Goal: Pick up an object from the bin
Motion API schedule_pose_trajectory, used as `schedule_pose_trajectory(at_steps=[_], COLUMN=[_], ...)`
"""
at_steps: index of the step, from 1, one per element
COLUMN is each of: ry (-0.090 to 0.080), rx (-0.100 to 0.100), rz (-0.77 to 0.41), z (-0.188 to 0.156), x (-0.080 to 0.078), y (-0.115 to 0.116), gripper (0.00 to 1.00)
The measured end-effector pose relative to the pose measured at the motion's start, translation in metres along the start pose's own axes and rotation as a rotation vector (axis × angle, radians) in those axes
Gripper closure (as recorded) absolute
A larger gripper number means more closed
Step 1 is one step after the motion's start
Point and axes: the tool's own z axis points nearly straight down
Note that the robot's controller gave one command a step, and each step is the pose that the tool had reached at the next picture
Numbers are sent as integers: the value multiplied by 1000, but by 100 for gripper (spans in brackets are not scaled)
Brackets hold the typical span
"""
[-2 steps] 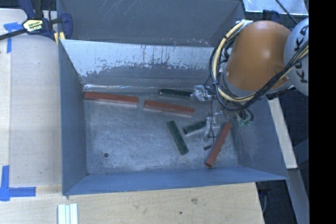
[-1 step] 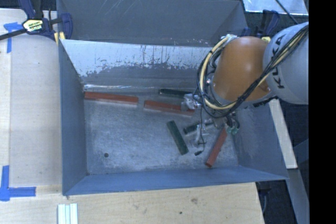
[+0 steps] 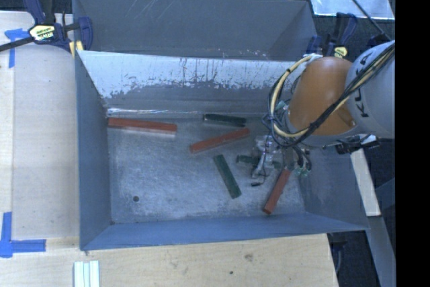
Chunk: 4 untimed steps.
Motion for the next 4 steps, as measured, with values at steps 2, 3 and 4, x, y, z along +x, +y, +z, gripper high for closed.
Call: schedule_pose_trajectory(at_steps=[2,3,4], ry=[2,2,7], rx=[-1,-1,-2], rz=[-1,0,-31], z=[-118,-118,-191], x=[56,56,60], y=[13,13,27], gripper=[100,100,100])
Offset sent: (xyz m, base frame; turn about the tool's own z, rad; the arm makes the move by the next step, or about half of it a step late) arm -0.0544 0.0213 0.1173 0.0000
